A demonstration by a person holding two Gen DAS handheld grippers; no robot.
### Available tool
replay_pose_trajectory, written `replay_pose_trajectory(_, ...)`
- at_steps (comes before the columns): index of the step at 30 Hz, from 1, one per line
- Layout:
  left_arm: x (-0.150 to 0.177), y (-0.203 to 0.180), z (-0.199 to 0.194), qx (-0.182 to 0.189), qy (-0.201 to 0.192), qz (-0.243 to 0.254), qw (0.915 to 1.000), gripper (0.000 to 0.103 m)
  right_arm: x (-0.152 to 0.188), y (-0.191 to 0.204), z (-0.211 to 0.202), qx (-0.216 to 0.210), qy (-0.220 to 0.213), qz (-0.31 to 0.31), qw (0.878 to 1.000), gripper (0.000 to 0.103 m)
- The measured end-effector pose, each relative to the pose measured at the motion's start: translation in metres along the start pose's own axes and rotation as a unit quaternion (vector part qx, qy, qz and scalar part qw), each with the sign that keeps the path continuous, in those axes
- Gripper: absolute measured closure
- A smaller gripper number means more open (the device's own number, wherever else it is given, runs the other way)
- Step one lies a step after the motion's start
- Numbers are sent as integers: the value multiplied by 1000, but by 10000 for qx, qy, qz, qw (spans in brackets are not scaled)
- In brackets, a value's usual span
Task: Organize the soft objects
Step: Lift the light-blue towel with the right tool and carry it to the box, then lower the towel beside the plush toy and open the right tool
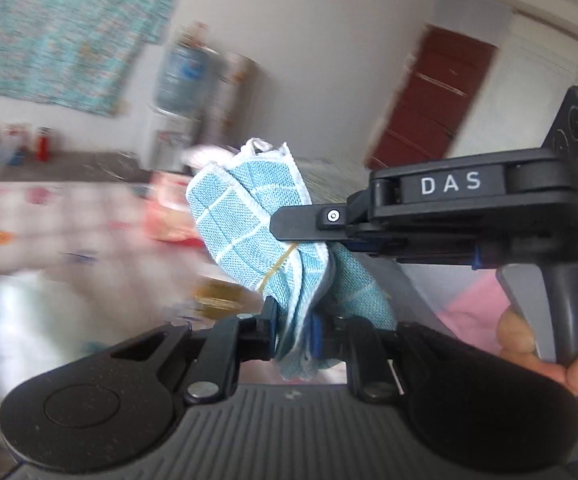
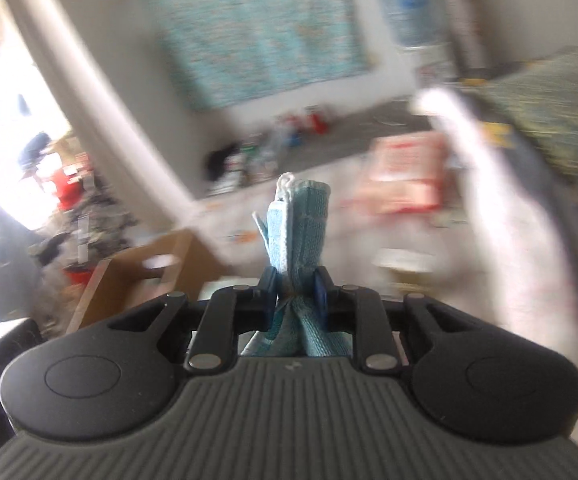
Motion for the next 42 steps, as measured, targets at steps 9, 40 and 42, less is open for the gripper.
replay_pose_trajectory(9,-8,156,-139,-2042,-168,-530,9773,86,50,199,121,-1671,1208,-138,9784,85)
replay_pose_trajectory(40,39,269,-191,-3642,807,-785,9245,54,146,292,194,-1830,2237,-161,9572,80)
replay_pose_trajectory(42,38,278,-181,-3862,1023,-614,9147,54,141,288,181,-1920,2154,-136,9574,79)
Point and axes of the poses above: each gripper's, at about its wrist camera, not at the fingertips, and z roughly the way its jaws point, y to its left, x to its underside, the point moved 5 cm from there along z, roughly the way its jaws point, and after that the axes turned 9 degrees about -y, right-handed, at the moved point
